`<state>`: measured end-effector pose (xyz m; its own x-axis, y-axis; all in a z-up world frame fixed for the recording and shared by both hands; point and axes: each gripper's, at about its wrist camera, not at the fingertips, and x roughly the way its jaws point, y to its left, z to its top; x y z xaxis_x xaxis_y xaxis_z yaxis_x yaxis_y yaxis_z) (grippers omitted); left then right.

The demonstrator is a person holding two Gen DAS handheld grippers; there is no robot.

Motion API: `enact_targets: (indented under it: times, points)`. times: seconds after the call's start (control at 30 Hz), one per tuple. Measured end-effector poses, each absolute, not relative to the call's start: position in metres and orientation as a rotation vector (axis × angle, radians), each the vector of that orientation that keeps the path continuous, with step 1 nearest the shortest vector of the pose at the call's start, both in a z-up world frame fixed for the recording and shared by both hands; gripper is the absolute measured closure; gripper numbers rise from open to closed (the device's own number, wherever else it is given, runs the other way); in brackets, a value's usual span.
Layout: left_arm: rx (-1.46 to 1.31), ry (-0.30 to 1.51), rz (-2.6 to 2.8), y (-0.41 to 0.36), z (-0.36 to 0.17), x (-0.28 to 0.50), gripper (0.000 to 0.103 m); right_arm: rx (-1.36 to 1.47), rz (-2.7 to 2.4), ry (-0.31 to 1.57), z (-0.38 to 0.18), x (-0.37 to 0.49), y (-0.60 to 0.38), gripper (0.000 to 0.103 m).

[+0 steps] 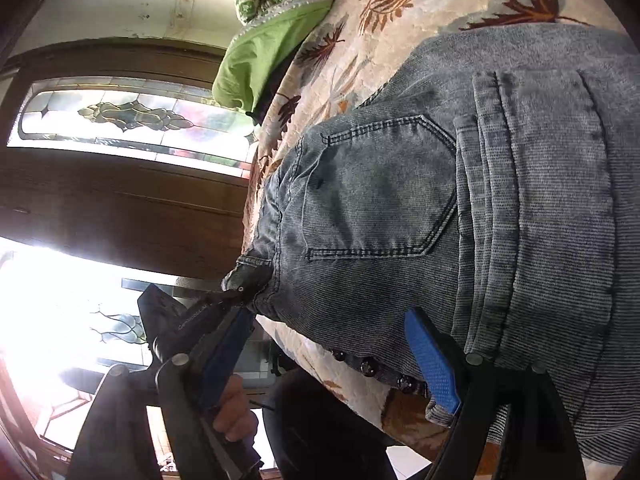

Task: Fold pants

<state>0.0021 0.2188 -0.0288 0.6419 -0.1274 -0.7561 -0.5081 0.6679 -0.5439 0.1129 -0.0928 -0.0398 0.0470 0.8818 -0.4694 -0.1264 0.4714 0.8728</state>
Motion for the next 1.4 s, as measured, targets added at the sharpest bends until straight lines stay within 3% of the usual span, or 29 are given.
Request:
enact_targets:
  times: [0.13,0.4,0.7,0.9,1.1,1.23,1.33,1.4]
  points:
    - [-0.812,0.869,0.259,0.216,-0.021,0.003,0.089,0.679,0.891,1.352,-0.045,0.115,-0.081,0.02]
    - [-0.503,0.751,0.239,0.151,0.049,0.013,0.09,0.705,0.726,1.08,0.0,0.097,-0.177,0.02]
    - [-0.145,0.65,0.053,0.022,0.101,0.011,0.093,0.804,0.522,0.906,-0.01,0.077,-0.302,0.02]
    - [-0.011,0.696,-0.096,-0.061,0.081,0.009,0.095,0.896,0.474,0.84,-0.016,0.072,-0.338,0.02]
    - [0.128,0.859,-0.191,-0.129,0.015,0.022,0.095,0.978,0.437,0.837,-0.031,0.069,-0.363,0.02]
    - [0.162,0.986,-0.221,-0.147,-0.02,0.033,0.087,1.005,0.423,0.855,-0.04,0.07,-0.369,0.02]
    - [0.078,0.979,-0.327,-0.139,0.0,0.024,0.069,1.007,0.423,0.88,-0.045,0.072,-0.369,0.02]
    - [0.0,0.956,-0.372,-0.123,0.019,0.017,0.068,1.01,0.422,0.886,-0.047,0.073,-0.369,0.02]
